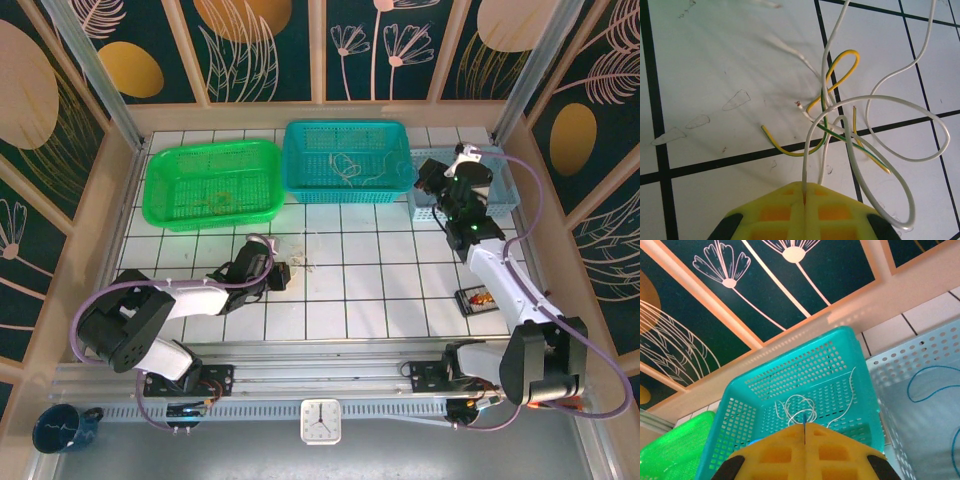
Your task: Untangle the cables
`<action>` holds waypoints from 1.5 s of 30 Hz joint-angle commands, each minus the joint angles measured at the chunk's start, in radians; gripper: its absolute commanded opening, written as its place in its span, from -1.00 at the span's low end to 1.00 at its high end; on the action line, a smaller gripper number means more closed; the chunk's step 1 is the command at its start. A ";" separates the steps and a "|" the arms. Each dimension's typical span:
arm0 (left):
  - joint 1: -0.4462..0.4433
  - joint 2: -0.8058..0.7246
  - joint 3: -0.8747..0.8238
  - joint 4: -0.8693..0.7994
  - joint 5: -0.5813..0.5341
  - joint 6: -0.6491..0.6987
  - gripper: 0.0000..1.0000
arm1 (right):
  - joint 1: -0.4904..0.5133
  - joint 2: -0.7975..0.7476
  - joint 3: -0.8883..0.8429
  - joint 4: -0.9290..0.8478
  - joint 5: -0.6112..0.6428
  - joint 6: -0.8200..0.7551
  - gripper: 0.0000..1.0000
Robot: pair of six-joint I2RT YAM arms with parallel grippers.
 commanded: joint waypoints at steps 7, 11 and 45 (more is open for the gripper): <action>0.002 -0.096 0.020 -0.027 0.022 -0.008 -0.10 | 0.057 -0.028 -0.044 0.096 -0.162 0.029 -1.00; 0.002 -0.147 0.036 -0.064 0.025 0.000 0.37 | 0.095 -0.035 -0.071 0.096 -0.177 0.021 -1.00; 0.002 -0.110 0.249 0.243 0.328 -0.030 -0.12 | 0.354 0.013 -0.199 0.236 -0.292 0.112 -1.00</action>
